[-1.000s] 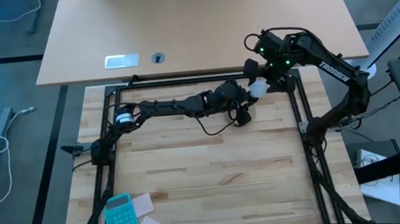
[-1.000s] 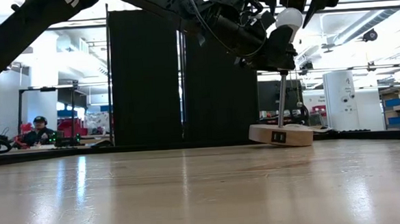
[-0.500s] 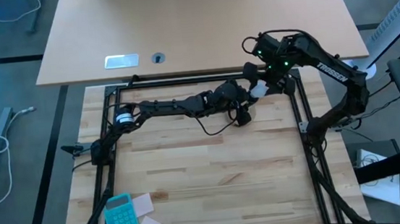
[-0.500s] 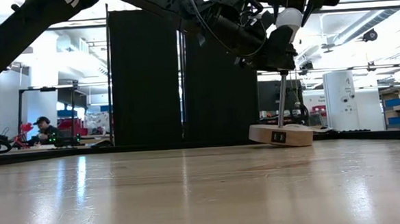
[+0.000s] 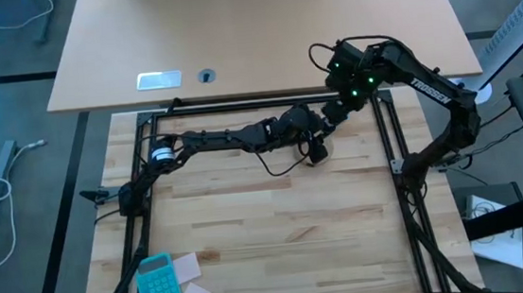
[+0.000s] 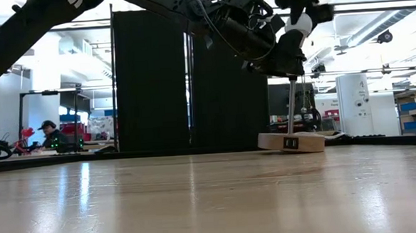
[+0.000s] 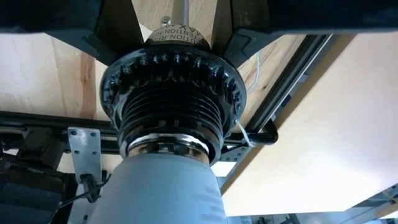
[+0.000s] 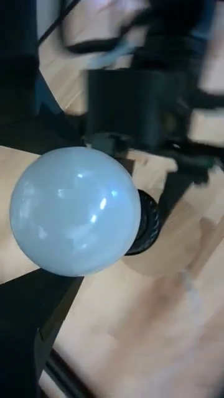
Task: Screw lightbulb
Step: Remove the lightbulb from the lamp
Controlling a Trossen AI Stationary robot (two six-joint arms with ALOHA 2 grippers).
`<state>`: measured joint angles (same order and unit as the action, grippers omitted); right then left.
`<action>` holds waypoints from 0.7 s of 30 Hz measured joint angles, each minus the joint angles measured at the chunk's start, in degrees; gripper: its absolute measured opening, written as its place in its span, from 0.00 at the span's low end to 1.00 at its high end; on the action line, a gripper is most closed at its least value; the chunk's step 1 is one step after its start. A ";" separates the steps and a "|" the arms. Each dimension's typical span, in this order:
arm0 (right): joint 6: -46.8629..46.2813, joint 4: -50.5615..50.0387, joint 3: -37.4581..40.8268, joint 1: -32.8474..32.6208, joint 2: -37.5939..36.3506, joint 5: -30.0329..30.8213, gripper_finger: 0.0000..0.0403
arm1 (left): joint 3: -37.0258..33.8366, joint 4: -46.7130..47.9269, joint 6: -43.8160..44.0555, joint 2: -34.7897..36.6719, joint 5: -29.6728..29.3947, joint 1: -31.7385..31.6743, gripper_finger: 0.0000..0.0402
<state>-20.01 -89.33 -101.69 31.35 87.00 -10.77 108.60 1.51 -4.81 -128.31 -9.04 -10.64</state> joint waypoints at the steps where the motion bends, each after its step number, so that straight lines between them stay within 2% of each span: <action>1: 6.10 -0.01 0.02 0.00 0.02 0.05 0.63 | 0.00 -0.05 -0.09 0.00 0.01 0.01 0.36; 4: 24.74 0.24 0.05 -0.02 0.07 0.28 0.62 | 0.00 -0.02 -0.27 0.00 0.07 0.03 0.36; 9: 61.24 0.60 0.13 -0.40 -0.17 1.00 0.62 | 0.00 -0.02 -0.51 0.00 0.45 0.03 0.36; 11: 71.56 1.09 0.05 -0.82 -0.13 1.57 0.62 | 0.00 0.21 -0.48 0.00 0.82 0.01 0.36; 14: 77.92 0.65 -1.06 -2.06 -0.01 2.95 0.61 | 0.00 0.60 -0.53 0.09 1.44 -0.01 0.36; 16: 78.54 0.38 -1.82 -3.23 0.07 4.88 0.61 | 0.00 0.87 -0.51 0.10 1.80 -0.03 0.36; 21: 77.28 -0.62 -2.75 -4.19 -0.42 5.36 0.61 | 0.00 0.87 -1.32 0.13 2.86 -0.03 0.36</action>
<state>57.27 -89.96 -104.44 27.16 86.58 -5.40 108.60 2.38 -6.13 -128.18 -6.18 -10.68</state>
